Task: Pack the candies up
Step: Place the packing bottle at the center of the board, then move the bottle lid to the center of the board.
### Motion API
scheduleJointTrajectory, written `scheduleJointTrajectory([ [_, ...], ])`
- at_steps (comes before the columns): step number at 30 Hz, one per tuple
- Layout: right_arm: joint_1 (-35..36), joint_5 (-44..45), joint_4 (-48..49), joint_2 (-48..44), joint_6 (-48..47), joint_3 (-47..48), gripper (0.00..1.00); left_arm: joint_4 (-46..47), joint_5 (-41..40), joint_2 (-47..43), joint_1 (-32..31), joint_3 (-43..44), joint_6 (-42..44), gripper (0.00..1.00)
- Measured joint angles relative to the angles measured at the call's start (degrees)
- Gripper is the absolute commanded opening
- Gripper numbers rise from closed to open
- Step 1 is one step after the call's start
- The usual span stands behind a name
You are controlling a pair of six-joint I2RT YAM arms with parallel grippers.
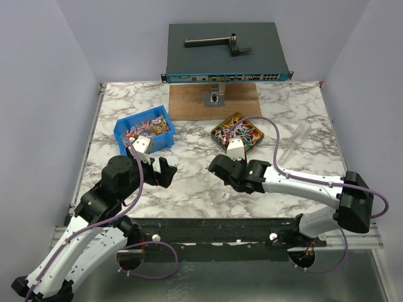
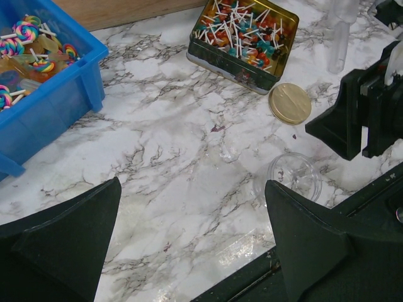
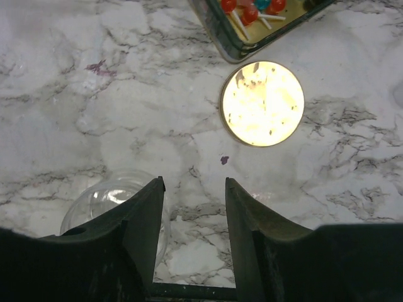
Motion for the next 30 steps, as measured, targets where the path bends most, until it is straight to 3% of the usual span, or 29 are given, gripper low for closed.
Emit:
scheduleJointTrajectory([
  [8,-10.4,-2.7,5.8,0.0,-4.3,-1.4,0.65,0.0,0.0,0.0,0.0,0.0,0.0,0.99],
  [19,-19.9,-10.2,15.2,4.5,-9.1,-4.4,0.79,0.0,0.0,0.0,0.0,0.0,0.0,0.99],
  [30,-25.2,-15.9,22.3,10.4,-12.6,-5.8,0.8,0.0,0.0,0.0,0.0,0.0,0.0,0.99],
])
